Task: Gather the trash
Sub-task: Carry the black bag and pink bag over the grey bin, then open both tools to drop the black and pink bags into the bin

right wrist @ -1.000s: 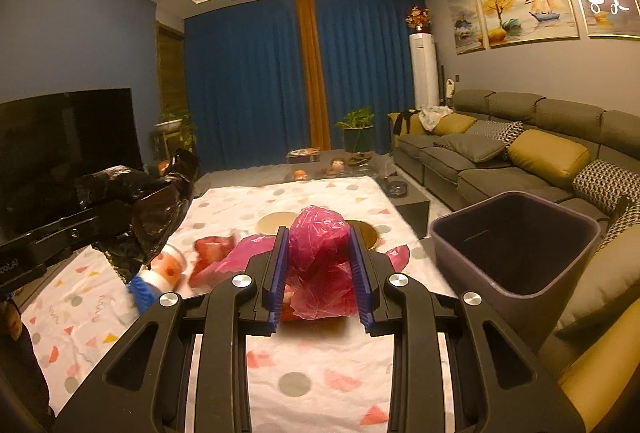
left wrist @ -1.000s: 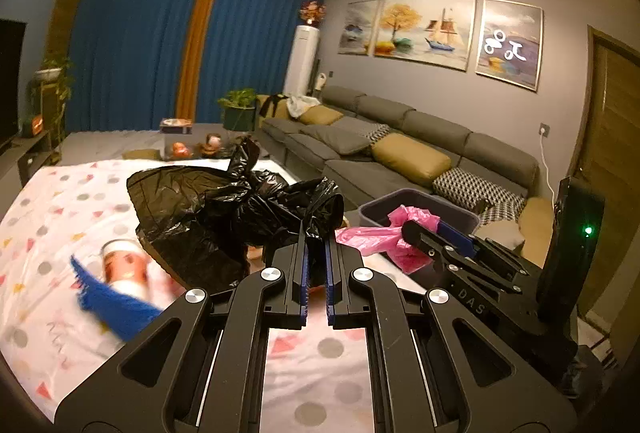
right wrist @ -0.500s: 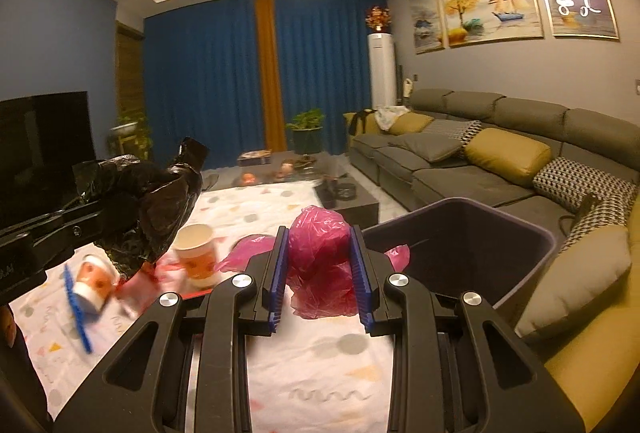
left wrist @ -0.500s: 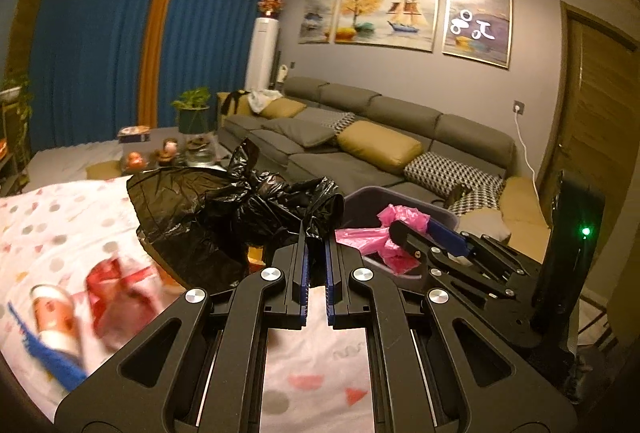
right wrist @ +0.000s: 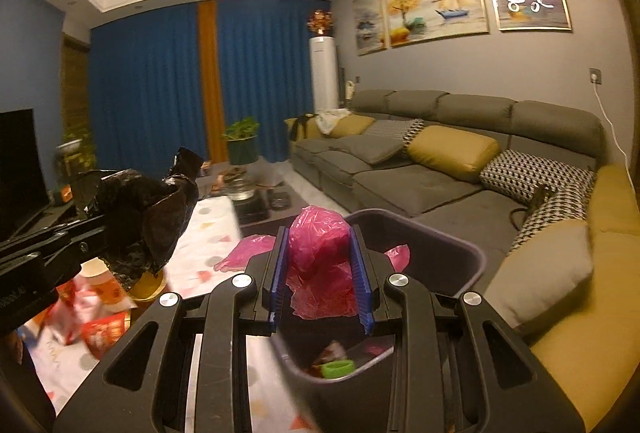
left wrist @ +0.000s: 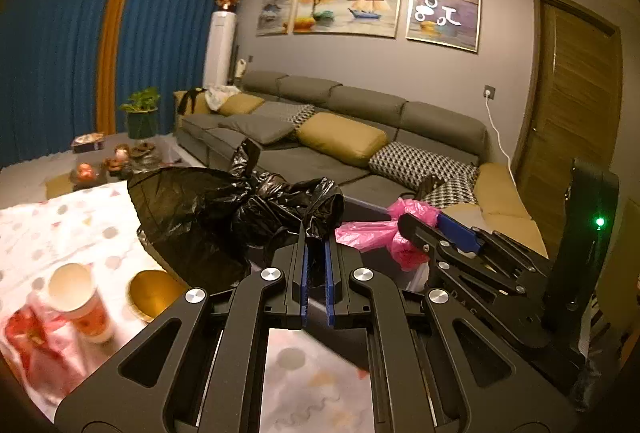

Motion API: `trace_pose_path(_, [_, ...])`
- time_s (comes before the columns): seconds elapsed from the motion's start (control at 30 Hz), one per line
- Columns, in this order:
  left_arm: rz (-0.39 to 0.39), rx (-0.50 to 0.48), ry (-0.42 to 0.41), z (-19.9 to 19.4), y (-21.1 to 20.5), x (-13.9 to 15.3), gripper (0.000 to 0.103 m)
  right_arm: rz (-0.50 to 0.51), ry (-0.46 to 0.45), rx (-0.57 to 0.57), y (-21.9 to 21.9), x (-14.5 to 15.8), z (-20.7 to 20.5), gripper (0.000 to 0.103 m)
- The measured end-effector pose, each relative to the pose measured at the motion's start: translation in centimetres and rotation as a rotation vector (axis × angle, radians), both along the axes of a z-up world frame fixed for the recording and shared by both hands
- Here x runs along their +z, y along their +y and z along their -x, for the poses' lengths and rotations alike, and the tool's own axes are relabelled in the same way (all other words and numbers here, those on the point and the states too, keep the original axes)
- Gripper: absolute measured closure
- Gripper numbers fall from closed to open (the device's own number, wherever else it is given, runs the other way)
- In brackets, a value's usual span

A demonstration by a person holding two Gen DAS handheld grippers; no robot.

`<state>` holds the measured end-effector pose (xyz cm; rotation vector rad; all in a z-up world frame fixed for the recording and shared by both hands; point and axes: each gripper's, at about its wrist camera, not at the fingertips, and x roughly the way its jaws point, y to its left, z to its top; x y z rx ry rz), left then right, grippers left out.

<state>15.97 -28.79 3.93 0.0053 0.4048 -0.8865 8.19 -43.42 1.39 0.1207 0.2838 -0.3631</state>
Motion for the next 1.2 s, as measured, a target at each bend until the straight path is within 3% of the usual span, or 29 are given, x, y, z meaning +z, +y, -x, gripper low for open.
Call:
trace_pose_path(0.47, [-0.008,-0.088,0.066,-3.1,-6.1,-1.9,0.097,-0.032,0.029,-0.059,-3.7,-1.2,-1.7,0.073])
trace_pose_path(1.2, [-0.053,-0.115,0.144,-5.4,-8.9,-4.5,0.097,-0.053,0.076,-0.062,-5.2,-2.2,-3.4,0.072])
